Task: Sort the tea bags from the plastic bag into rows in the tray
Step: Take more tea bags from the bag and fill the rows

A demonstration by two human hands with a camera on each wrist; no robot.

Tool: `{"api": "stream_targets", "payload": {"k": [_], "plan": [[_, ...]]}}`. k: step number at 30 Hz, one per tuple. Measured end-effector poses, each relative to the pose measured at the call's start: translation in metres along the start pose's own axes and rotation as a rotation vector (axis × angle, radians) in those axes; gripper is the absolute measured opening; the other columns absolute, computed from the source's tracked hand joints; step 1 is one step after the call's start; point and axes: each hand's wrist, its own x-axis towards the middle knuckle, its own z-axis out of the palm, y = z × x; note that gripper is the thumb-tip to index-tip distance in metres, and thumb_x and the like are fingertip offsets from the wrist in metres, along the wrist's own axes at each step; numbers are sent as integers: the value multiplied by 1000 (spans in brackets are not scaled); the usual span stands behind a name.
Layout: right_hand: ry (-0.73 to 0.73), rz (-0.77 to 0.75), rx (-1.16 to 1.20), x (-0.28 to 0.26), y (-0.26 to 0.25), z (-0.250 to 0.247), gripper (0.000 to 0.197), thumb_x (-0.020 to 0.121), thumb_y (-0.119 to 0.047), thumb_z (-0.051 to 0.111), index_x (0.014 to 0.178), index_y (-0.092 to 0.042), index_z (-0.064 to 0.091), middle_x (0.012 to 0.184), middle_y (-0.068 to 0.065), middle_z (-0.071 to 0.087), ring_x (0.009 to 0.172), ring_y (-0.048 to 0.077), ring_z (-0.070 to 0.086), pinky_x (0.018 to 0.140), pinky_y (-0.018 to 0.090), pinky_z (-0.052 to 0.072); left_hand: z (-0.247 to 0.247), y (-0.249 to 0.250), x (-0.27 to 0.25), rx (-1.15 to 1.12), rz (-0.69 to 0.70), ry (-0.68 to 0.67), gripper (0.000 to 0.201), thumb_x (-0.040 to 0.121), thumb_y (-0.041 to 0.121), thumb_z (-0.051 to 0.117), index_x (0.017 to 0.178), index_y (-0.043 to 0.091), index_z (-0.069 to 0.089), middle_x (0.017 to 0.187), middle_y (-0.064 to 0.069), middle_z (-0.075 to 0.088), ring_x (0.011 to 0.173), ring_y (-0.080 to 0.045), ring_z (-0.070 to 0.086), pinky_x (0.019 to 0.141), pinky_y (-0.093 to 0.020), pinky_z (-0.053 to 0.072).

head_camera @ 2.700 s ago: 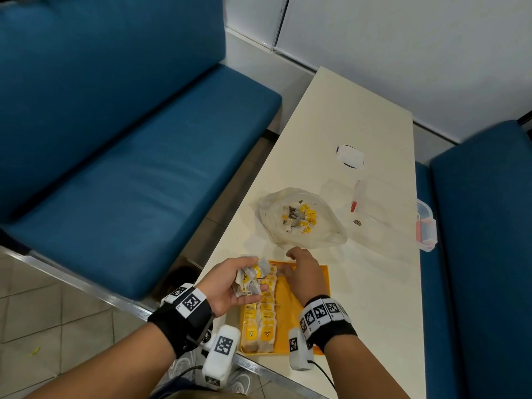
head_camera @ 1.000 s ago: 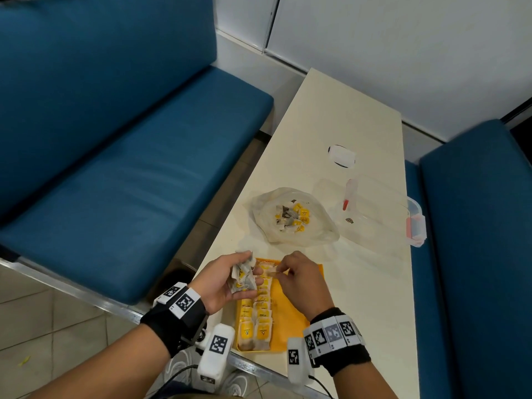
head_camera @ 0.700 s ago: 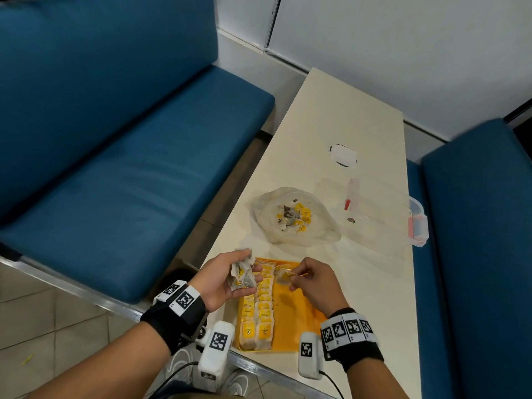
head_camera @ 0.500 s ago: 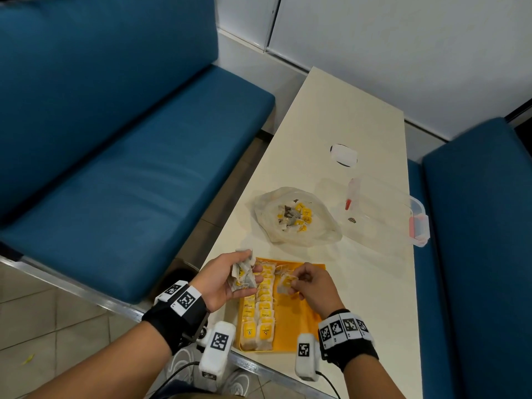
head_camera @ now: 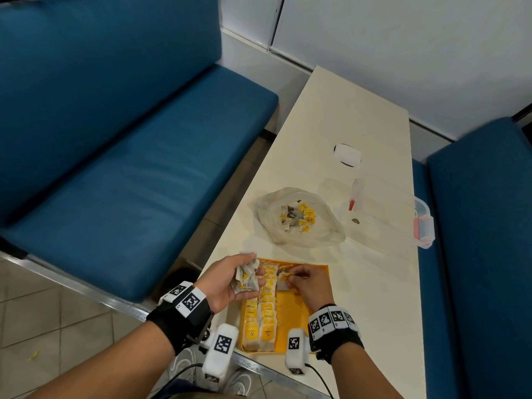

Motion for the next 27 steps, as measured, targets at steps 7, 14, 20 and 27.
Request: {"api": "stream_targets", "payload": {"k": [7, 14, 20, 27], "plan": [[111, 96, 182, 2, 1, 12, 7, 84, 1, 72, 81, -5, 71, 78, 15, 75, 77, 30, 75, 78, 41, 62, 0, -1, 3, -4, -4, 17, 37, 98, 31, 62, 124, 4, 65, 118, -18, 73, 109, -34, 72, 76, -41, 63], [146, 166, 361, 0, -3, 20, 3, 83, 1, 73, 84, 2, 70, 78, 16, 76, 79, 28, 76, 83, 41, 60, -2, -3, 4, -2, 3, 21, 36, 99, 32, 61, 123, 5, 65, 117, -17, 74, 109, -33, 71, 79, -42, 62], [180, 174, 319, -14, -13, 5, 5, 76, 4, 72, 75, -1, 71, 73, 16, 74, 73, 29, 73, 77, 45, 61, 0, -2, 2, 22, 10, 12, 36, 99, 32, 61, 122, 5, 66, 116, -17, 74, 110, -34, 71, 85, -45, 60], [1, -371, -23, -48, -56, -10, 29, 82, -4, 72, 95, -29, 70, 98, -10, 72, 78, 12, 66, 75, 22, 55, 10, -3, -2, 51, -1, -66, 31, 98, 29, 61, 122, 10, 67, 115, -19, 74, 103, -37, 71, 92, -51, 57]]}}
